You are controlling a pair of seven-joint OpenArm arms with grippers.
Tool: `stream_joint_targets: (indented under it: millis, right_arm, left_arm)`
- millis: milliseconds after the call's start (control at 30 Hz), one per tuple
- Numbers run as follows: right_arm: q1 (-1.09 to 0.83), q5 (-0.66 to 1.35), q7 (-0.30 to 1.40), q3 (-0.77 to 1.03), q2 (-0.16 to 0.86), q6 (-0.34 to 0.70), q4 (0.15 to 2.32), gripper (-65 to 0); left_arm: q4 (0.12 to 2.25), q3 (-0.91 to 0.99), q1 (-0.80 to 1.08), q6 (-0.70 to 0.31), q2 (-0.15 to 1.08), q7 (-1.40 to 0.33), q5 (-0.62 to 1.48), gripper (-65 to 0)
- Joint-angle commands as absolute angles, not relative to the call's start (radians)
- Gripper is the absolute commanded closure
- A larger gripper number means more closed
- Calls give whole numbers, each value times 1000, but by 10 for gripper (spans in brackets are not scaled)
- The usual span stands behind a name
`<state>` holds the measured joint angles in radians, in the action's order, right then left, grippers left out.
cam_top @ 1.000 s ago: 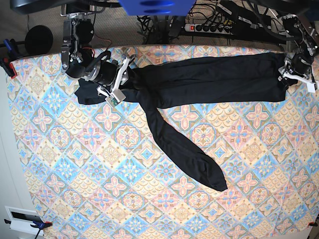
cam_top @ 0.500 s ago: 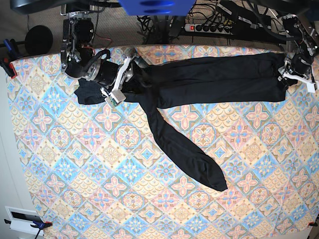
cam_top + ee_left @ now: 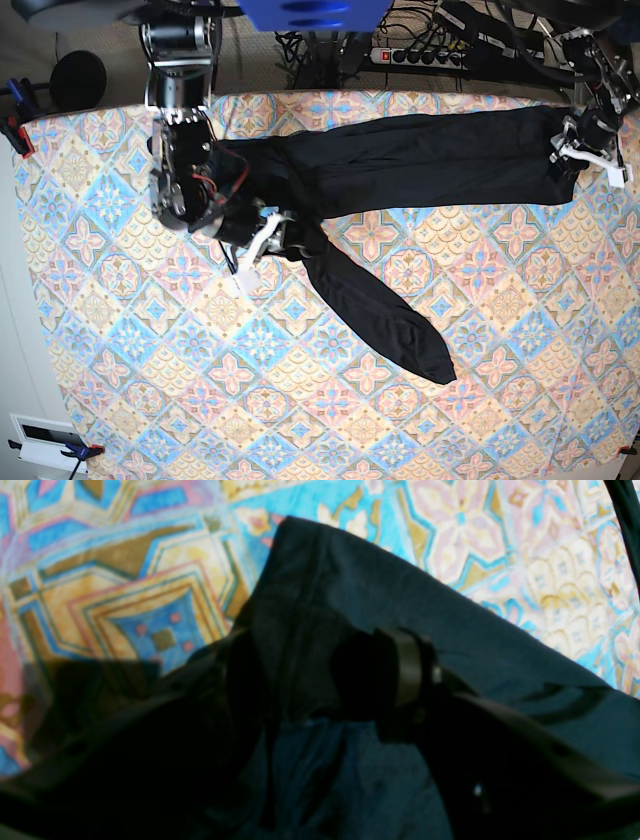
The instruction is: Layout the t-shirt on the table in an organized manner, then fold the t-shirt properly
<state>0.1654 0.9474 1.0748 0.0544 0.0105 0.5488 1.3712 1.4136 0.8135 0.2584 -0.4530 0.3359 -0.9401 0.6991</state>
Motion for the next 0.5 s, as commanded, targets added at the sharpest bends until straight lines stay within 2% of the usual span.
stream_joint_targets:
  millis: [0,167,467]
  right_arm:
    - [236,989,1035,58,1,558,1349,-273]
    - [335,989,938,38,-22,558,1121,-293]
    - [392,987,750,-133,-16,558,808,-293]
  left_arm:
    - [1428,820,257,-456,355,-924,713,-346]
    - [1428,822,255,-456,355,-924,713,-346]
    - [1428,822,255,-456,354,-923,713,-346]
